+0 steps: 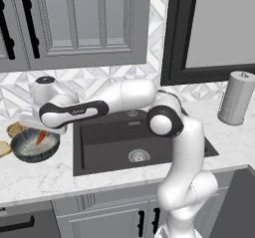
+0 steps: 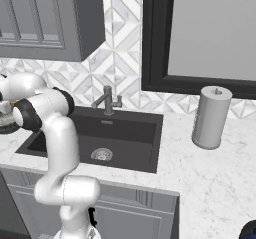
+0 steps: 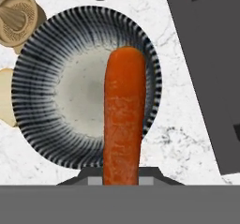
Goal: Pick the carrot from the sink and place it in the bowl. Then pick the bowl and place it in the microwave. Then close the microwave door and press the start button.
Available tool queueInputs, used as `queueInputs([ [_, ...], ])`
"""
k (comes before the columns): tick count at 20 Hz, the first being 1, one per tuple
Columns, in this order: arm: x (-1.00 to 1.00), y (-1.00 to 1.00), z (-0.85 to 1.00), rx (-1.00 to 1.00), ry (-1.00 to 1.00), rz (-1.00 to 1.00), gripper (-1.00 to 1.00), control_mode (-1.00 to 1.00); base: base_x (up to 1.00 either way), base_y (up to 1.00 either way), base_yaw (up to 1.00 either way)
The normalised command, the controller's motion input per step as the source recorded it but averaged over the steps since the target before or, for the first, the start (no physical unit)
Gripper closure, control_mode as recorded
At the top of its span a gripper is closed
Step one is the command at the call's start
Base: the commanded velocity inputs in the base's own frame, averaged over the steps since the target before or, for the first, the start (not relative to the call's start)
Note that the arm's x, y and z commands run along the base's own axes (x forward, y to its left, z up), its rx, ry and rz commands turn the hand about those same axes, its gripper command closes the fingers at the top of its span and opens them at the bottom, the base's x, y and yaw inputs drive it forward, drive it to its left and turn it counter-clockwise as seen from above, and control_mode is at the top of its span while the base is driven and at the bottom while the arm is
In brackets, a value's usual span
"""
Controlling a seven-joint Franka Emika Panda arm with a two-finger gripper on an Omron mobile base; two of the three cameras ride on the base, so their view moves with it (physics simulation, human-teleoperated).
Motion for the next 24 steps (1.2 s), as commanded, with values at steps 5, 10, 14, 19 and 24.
queueInputs([
  [5, 0.30, 0.02, -0.38, 0.00, 0.00, 0.00, 1.00, -1.00, 0.00, 0.00, 0.00],
  [10, 0.23, 0.05, -0.36, 0.00, 0.02, 0.00, 1.00, -1.00, 0.00, 0.00, 0.00],
  [14, 0.18, 0.02, -0.32, 0.00, 0.05, 0.00, 1.00, -1.00, 0.00, 0.00, 0.00],
  [19, 0.14, 0.05, -0.33, 0.00, 0.03, 0.00, 1.00, -1.00, 0.00, 0.00, 0.00],
  [24, 0.13, 0.08, -0.33, 0.00, 0.04, 0.00, 1.00, -1.00, 0.00, 0.00, 0.00],
])
